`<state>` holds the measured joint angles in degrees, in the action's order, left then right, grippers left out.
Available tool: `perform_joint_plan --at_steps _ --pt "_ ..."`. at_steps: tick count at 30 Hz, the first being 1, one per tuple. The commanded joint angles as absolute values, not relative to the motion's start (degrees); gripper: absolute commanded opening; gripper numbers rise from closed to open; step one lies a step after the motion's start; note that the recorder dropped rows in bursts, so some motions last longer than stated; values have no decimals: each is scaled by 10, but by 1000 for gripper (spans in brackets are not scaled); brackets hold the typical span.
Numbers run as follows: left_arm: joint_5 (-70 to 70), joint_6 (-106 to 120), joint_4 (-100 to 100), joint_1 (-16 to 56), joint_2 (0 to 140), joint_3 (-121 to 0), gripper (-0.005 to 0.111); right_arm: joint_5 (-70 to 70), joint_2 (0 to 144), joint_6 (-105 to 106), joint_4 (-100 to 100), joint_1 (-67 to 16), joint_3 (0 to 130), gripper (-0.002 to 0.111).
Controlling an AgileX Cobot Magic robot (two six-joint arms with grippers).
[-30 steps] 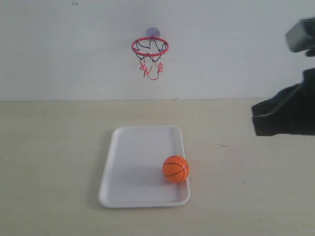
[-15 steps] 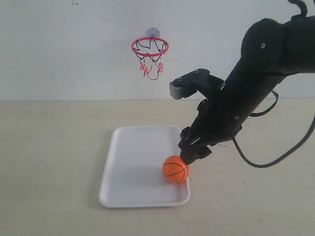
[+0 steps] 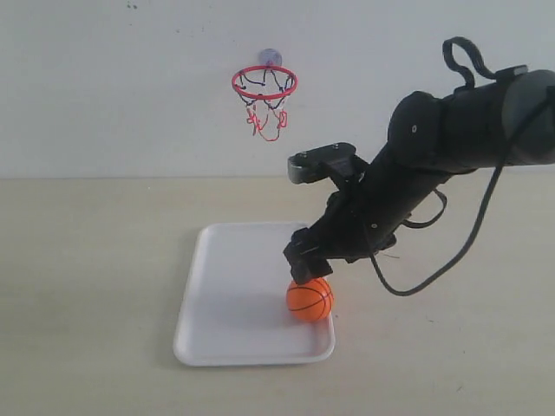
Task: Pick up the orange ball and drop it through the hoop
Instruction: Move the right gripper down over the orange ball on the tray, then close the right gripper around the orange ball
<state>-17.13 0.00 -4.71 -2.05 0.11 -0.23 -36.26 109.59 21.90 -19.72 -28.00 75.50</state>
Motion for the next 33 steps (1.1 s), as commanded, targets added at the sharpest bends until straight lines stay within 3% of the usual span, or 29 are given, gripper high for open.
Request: perform_joint_plan --at_steps 1,33 --pt "-165 -4 -49 -22 0 0 4 -368 1110 218 -205 -294 782 74" --pt "-165 -4 -49 -22 0 0 4 -384 1177 152 -150 -303 802 74"
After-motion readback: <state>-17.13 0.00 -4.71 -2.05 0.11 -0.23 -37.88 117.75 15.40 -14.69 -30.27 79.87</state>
